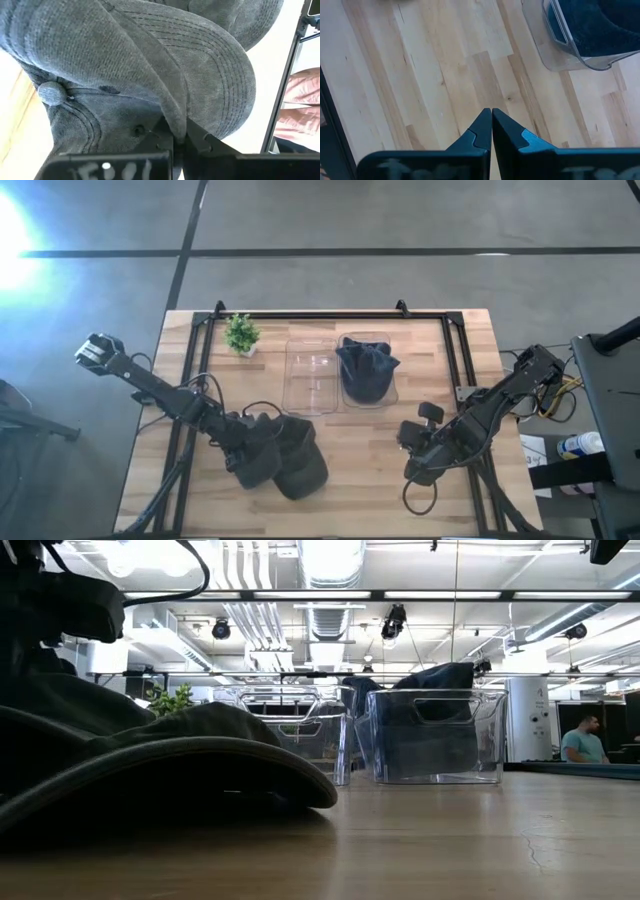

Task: Pick & Place hat
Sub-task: Put the left gray cap into the left transparent bin

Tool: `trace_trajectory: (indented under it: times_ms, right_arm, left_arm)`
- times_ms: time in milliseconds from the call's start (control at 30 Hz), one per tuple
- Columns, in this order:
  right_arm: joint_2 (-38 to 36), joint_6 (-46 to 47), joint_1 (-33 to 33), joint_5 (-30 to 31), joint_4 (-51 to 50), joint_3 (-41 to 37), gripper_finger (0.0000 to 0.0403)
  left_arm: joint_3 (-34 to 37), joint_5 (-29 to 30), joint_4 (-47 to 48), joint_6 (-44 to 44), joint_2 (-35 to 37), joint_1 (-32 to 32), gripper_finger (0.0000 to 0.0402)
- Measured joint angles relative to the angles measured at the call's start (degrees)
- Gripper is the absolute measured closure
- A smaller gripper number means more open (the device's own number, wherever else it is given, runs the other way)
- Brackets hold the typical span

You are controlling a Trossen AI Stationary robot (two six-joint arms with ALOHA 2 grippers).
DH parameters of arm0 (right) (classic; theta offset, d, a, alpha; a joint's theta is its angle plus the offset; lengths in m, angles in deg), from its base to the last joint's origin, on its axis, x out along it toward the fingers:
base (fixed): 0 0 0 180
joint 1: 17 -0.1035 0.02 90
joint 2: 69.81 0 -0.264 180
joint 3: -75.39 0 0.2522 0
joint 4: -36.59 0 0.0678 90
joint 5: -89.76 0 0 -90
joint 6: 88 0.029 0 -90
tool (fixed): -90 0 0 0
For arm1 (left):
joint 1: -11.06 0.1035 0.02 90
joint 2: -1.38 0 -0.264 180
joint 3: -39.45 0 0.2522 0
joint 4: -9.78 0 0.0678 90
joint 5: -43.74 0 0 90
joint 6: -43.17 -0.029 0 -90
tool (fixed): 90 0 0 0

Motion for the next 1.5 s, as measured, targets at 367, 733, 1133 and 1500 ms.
trace_trajectory:
  times_ms: [367, 733, 1133, 1500]
  right_arm:
    - [0.0, -0.2, 0.0, 0.0, 0.0, 0.0, 0.0394]
    - [0.0, -1.6, 0.0, 0.0, -0.1, 0.0, 0.0394]
    - [0.0, -1.7, 0.0, 0.0, -0.1, 0.0, 0.0394]
    - [0.0, -1.5, 0.0, 0.0, 0.0, 0.0, 0.0394]
  left_arm:
    - [-1.8, -1.7, 0.7, 2.1, 1.1, 0.0, 0.0400]
    - [-11.3, -0.5, 15.6, 2.6, 8.8, 0.0, 0.0401]
    - [-30.1, 12.3, 27.3, -1.3, 11.9, 0.0, 0.0401]
    - [-40.3, 27.9, 33.3, -20.7, 3.1, 1.3, 0.0401]
